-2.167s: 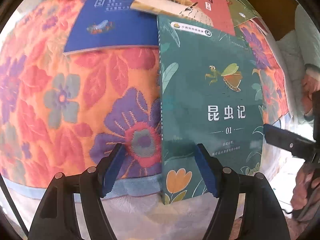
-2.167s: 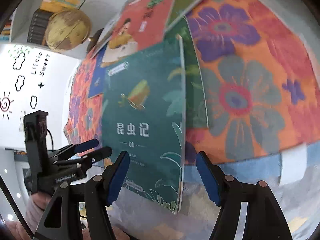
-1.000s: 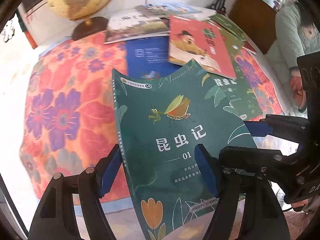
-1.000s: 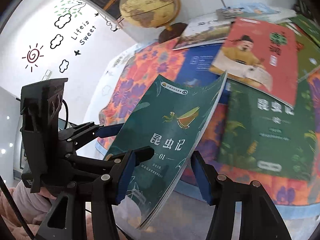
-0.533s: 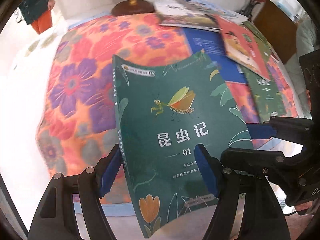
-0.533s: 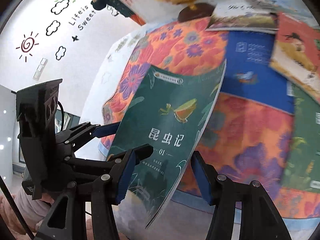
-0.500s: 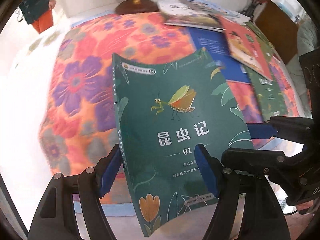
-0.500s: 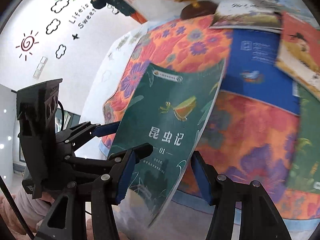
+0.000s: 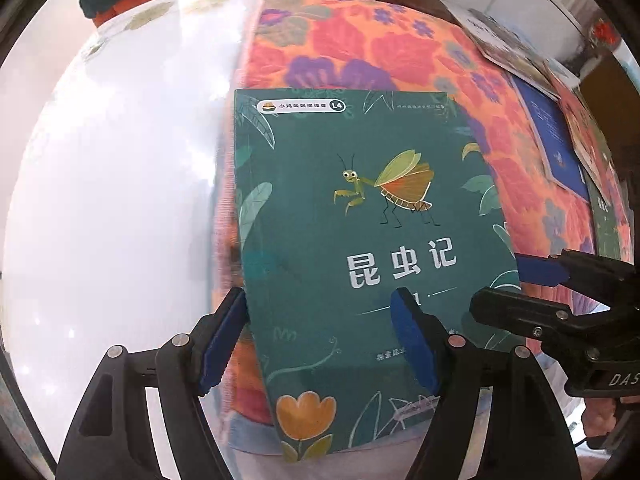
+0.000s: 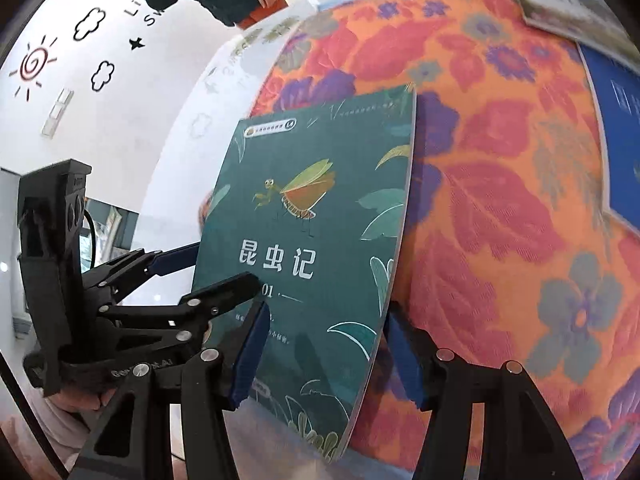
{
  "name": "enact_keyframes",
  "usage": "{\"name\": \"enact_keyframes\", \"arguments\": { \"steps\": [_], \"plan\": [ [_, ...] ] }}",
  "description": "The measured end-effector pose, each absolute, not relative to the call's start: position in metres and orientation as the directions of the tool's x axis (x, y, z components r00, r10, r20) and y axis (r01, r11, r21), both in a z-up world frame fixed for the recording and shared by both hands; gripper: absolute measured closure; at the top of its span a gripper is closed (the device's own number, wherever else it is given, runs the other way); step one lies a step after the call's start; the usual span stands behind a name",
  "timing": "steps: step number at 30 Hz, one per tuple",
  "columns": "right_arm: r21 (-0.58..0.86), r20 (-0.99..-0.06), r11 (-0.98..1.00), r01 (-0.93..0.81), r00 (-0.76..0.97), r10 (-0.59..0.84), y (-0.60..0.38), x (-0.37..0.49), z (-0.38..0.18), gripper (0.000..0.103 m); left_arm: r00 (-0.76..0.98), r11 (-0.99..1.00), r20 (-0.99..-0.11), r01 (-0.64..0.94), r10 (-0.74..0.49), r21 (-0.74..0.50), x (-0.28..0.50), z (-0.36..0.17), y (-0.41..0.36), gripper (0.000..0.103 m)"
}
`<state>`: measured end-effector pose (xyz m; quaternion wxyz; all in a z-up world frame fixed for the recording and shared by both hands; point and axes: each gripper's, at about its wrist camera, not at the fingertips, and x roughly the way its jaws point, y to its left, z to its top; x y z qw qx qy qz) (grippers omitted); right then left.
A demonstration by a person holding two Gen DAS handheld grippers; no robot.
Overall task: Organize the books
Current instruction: 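Lower the green book onto the white tabletop and open both tools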
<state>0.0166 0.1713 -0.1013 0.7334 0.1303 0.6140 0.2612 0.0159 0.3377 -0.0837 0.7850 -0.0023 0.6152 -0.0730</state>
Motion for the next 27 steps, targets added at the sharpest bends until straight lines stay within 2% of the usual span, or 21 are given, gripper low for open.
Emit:
{"name": "enact_keyframes", "arguments": {
  "steps": [6,9,13,17,27],
  "plan": [
    [0.496,-0.843,0.840,-0.220,0.113,0.527,0.176,0.019,-0.099,0.044,0.240,0.996,-0.969,0.088,-0.056,-0.036,0.018,-0.080,0.348,0.029],
    [0.517,-0.833,0.833,-0.197,0.107,0.543,0.173,0.018,-0.100,0.044,0.230,0.996,-0.971,0.062,-0.070,-0.058,0.023,-0.081,0.355,0.029],
    [0.515,-0.836,0.837,-0.185,0.110,0.538,0.178,0.016,-0.099,0.044,0.237,0.994,-0.970,0.101,-0.061,-0.038,0.030,-0.079,0.345,0.031],
    [0.493,-0.847,0.847,-0.199,0.113,0.520,0.184,0.013,-0.098,0.044,0.242,0.994,-0.970,0.113,-0.024,0.004,0.036,-0.079,0.338,0.029],
    [0.555,-0.812,0.817,-0.158,0.112,0.573,0.169,0.012,-0.098,0.044,0.224,0.995,-0.975,0.091,0.011,0.033,0.029,-0.075,0.339,0.030]
  ]
}}
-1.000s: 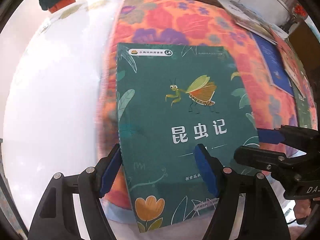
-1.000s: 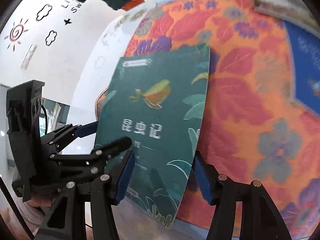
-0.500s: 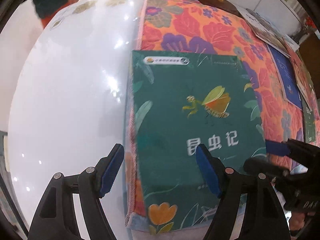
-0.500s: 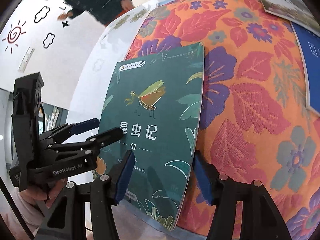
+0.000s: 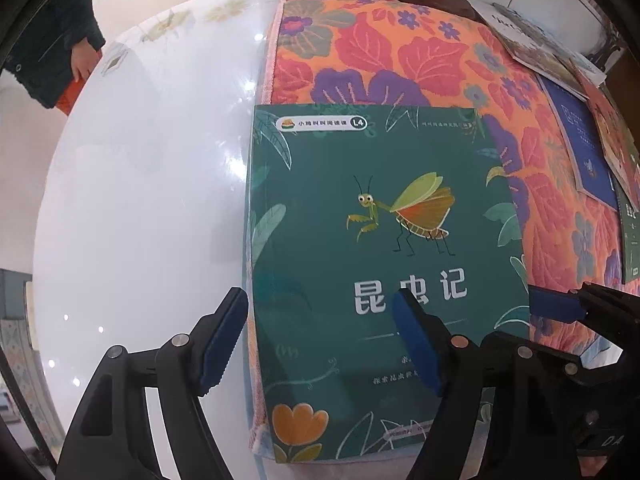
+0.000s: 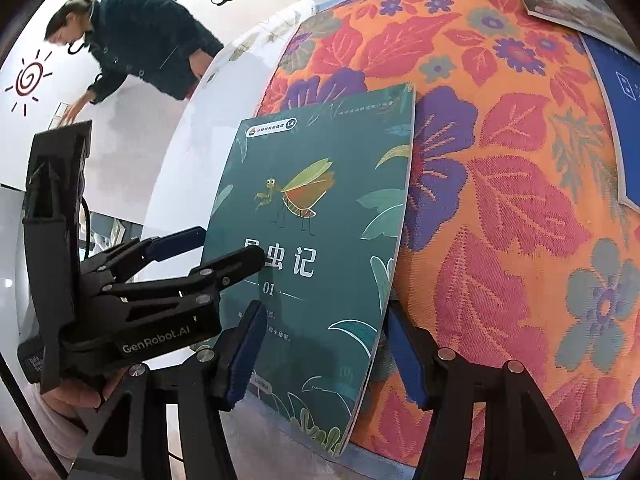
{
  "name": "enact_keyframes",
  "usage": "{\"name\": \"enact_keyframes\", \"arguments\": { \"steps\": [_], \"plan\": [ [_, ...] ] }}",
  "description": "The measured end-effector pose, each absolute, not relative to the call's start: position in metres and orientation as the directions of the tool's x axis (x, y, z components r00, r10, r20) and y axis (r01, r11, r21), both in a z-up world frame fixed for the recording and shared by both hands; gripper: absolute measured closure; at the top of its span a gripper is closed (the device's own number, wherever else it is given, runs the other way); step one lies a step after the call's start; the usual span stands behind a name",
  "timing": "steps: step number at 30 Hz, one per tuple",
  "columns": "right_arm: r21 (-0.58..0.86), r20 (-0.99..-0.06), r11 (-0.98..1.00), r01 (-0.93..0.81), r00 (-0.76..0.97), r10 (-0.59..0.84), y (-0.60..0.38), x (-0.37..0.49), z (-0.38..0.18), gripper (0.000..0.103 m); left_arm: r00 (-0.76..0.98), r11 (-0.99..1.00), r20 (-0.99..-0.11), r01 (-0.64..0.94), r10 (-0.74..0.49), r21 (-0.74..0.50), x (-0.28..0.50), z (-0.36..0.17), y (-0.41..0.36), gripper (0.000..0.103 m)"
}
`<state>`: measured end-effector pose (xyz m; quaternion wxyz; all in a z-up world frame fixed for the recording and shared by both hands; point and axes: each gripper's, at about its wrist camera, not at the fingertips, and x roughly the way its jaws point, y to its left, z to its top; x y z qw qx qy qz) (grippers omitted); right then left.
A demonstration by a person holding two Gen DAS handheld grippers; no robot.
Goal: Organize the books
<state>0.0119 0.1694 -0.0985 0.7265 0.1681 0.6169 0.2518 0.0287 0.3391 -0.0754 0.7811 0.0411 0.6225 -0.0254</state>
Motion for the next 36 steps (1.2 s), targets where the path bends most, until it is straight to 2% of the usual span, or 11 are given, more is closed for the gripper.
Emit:
{"name": "enact_keyframes", "arguments": {
  "steps": [4,11,25,36],
  "plan": [
    [0.579,-0.796,0.804,-0.131,0.121,0.593,0.150,0.007,-0.091,0.044,0.228,0.995,-0.973,0.089,0.026,0.048,0.014,-0.063,0.324,0.030],
    [0.596,-0.782,0.799,-0.087,0.162,0.601,0.095,-0.008,-0.072,0.044,0.234,0.995,-0.971,0.100,-0.038,-0.015,-0.001,-0.045,0.267,0.030],
    [0.477,-0.859,0.878,0.050,0.241,0.453,-0.073,-0.050,-0.065,0.044,0.171,0.960,-0.981,0.276,-0.096,-0.046,-0.003,-0.051,0.090,0.030],
    [0.405,-0.898,0.903,0.140,0.249,0.364,-0.187,-0.049,-0.072,0.044,0.148,0.921,-0.986,0.389,-0.079,-0.016,0.015,-0.059,-0.021,0.030]
  ]
}}
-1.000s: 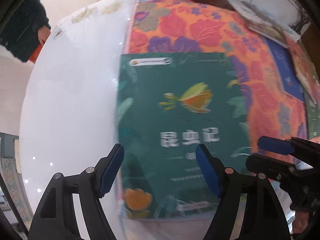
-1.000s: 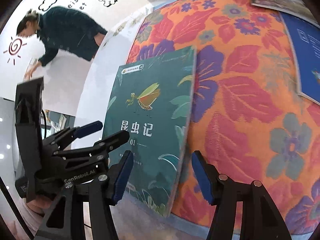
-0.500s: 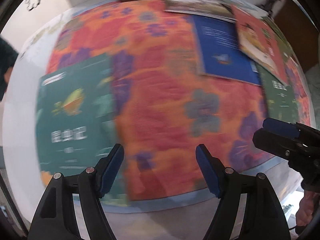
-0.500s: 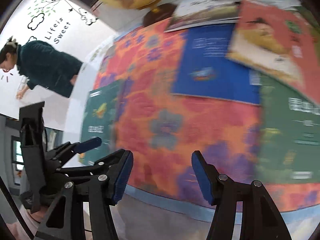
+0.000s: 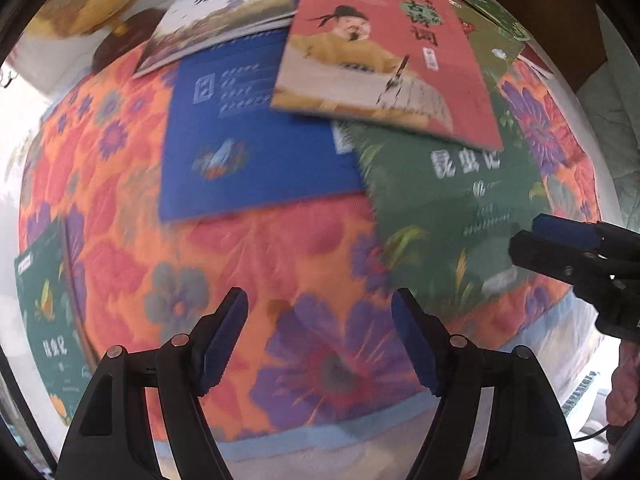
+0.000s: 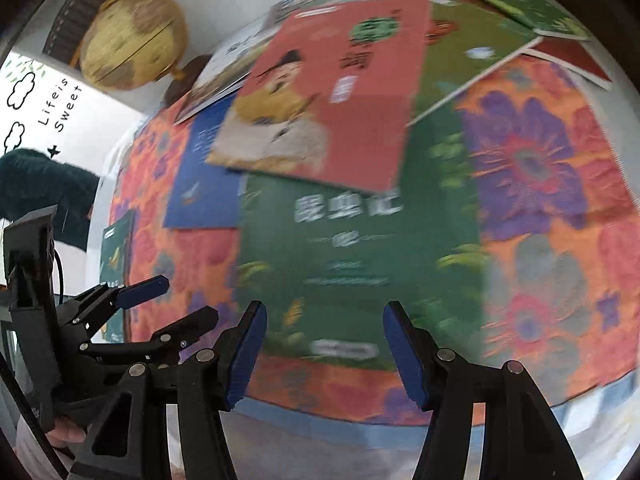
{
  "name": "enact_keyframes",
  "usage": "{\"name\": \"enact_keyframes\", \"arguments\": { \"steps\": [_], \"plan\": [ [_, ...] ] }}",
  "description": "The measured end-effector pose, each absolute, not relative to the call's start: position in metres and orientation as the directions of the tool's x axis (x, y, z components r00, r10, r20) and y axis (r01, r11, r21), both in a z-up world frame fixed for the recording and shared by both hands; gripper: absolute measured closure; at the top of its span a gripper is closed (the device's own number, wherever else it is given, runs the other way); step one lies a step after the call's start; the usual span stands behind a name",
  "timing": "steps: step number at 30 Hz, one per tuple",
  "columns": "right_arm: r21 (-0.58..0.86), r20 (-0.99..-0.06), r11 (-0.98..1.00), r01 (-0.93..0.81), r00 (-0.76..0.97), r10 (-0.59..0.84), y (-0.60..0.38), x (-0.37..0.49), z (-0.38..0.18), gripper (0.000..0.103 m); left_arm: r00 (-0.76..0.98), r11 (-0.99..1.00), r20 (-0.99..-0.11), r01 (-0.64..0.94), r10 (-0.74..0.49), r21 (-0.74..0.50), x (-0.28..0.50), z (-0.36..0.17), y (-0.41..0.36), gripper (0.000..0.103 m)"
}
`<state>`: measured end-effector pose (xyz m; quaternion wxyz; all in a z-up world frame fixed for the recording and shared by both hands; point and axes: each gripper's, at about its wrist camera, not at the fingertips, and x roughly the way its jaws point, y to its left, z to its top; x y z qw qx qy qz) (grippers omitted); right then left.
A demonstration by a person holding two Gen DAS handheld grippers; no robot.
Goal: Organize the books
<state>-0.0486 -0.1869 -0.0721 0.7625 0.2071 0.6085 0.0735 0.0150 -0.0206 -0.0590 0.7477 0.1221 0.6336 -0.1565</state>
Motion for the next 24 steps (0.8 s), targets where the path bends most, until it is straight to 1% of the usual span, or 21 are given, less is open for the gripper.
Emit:
{"name": "enact_keyframes", "arguments": {
  "steps": [7,11,16,19,21,24],
  "plan": [
    [0.432,-0.867,0.895,0.115,0.327,0.376,-0.226,0.006,-0.068,0.044,0.231,0.927,-0.972,0.372,-0.038,0.052,0.088,-0.050,-0.052,0.030],
    [0.462,-0.844,0.878,0.124,0.364,0.393,-0.234,0.040,-0.069,0.044,0.267,0.946,-0.963,0.320,-0.046,0.044,0.129,-0.046,-0.057,0.030],
    [0.497,-0.829,0.857,0.136,0.368,0.422,-0.235,0.056,-0.076,0.043,0.237,0.957,-0.964,0.287,-0.118,-0.046,0.139,-0.055,-0.049,0.030],
    [0.512,-0.821,0.849,0.131,0.363,0.440,-0.228,0.056,-0.077,0.040,0.214,0.936,-0.967,0.347,-0.140,-0.058,0.148,-0.061,-0.065,0.030],
    [0.500,-0.828,0.857,0.126,0.359,0.430,-0.226,0.055,-0.076,0.040,0.221,0.923,-0.966,0.383,-0.137,-0.043,0.141,-0.060,-0.075,0.029],
    [0.516,-0.821,0.846,0.133,0.359,0.444,-0.226,0.057,-0.078,0.040,0.226,0.922,-0.966,0.386,-0.124,-0.028,0.140,-0.059,-0.079,0.029]
  ]
}}
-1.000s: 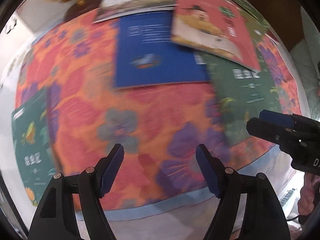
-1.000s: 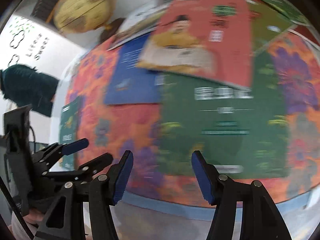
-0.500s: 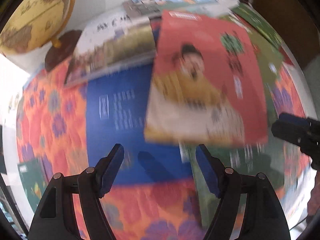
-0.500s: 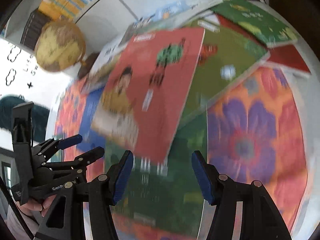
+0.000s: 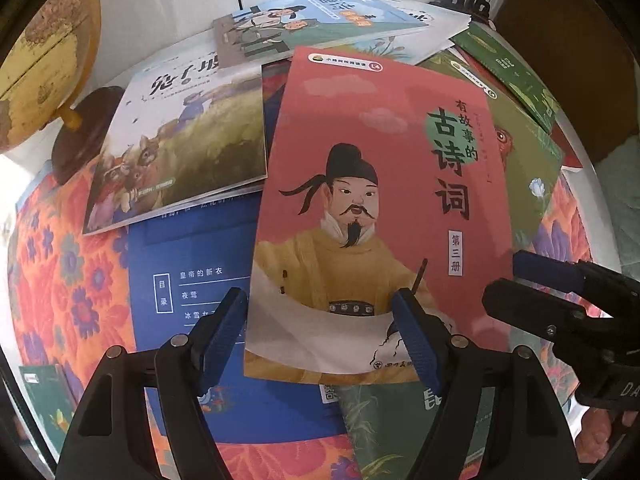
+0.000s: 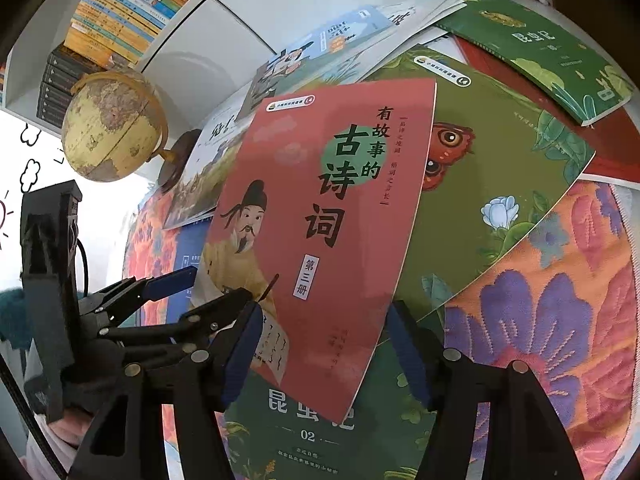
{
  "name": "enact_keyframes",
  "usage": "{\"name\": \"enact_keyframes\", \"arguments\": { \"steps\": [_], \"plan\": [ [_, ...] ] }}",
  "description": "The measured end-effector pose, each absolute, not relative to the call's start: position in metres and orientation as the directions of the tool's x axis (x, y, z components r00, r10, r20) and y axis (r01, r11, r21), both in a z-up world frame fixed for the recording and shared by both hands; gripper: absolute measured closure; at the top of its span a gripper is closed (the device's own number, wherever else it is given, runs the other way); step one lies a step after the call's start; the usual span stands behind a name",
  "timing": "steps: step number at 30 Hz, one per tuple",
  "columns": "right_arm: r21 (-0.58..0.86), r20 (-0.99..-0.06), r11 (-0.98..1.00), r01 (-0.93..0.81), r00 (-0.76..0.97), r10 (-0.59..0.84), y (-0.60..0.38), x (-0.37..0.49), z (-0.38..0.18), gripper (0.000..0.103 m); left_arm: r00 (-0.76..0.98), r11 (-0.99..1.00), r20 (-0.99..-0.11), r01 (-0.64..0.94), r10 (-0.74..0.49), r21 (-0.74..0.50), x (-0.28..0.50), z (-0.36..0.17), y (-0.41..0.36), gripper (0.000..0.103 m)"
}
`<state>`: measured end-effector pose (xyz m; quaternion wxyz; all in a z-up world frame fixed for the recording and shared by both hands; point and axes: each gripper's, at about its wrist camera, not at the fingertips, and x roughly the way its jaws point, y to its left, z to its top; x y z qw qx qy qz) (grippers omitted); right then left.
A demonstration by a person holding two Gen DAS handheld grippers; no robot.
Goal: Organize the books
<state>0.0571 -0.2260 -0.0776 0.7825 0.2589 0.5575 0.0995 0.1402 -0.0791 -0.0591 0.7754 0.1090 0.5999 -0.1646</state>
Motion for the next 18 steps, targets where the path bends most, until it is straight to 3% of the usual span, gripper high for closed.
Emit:
{"name": "enact_keyframes", "arguments": {
  "steps": [3,8,12,18],
  "plan": [
    [0.542,-0.807,0.829,0.139,0.359,0.468,-0.231,0.055,-0.079,0.040,0.239,0.938,-0.965,0.345,-0.107,-0.019,0.144,-0.055,-0.074,0.029],
    [0.551,-0.803,0.825,0.125,0.347,0.484,-0.233,0.055,-0.079,0.039,0.171,0.922,-0.968,0.372,-0.183,-0.109,0.150,-0.065,-0.076,0.030],
    [0.539,-0.811,0.834,0.117,0.340,0.476,-0.232,0.053,-0.078,0.036,0.214,0.896,-0.969,0.444,-0.121,-0.013,0.140,-0.063,-0.095,0.030],
    [0.554,-0.810,0.826,0.105,0.298,0.505,-0.235,0.038,-0.084,0.032,0.182,0.880,-0.973,0.473,-0.141,-0.039,0.114,-0.063,-0.100,0.030]
  ]
}}
